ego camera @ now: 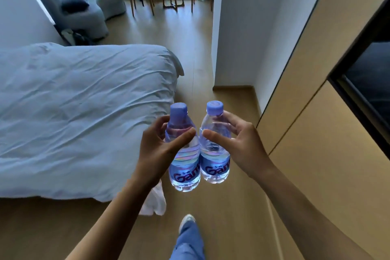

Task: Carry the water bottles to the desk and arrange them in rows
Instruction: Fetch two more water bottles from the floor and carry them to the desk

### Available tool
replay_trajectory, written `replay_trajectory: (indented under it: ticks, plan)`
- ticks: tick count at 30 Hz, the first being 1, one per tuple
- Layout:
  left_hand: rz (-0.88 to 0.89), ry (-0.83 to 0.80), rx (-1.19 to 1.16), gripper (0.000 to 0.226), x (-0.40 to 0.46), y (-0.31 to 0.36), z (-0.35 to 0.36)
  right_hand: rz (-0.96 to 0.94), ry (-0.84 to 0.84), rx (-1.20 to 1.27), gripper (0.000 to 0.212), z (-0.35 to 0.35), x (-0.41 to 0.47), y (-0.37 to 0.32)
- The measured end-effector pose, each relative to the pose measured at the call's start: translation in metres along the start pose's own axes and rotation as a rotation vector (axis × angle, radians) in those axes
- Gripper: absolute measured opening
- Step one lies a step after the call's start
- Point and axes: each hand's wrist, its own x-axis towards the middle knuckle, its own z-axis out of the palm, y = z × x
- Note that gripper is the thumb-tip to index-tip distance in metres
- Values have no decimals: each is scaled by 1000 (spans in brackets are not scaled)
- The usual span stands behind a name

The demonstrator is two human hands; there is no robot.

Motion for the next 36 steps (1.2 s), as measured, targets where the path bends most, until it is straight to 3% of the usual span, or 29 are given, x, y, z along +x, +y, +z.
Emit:
replay_trajectory:
  ticks: [10, 25, 36]
  plan:
    - [49, -66, 54, 25, 233, -25, -16, 31, 45, 58, 55, 19, 219, 20]
    - [70, -104, 48, 29, 617, -69, 78, 38, 16, 34, 59, -61, 611, 83]
    - [80, -93, 98, 35, 888, -108, 90, 75, 82, 15, 60, -63, 874, 129]
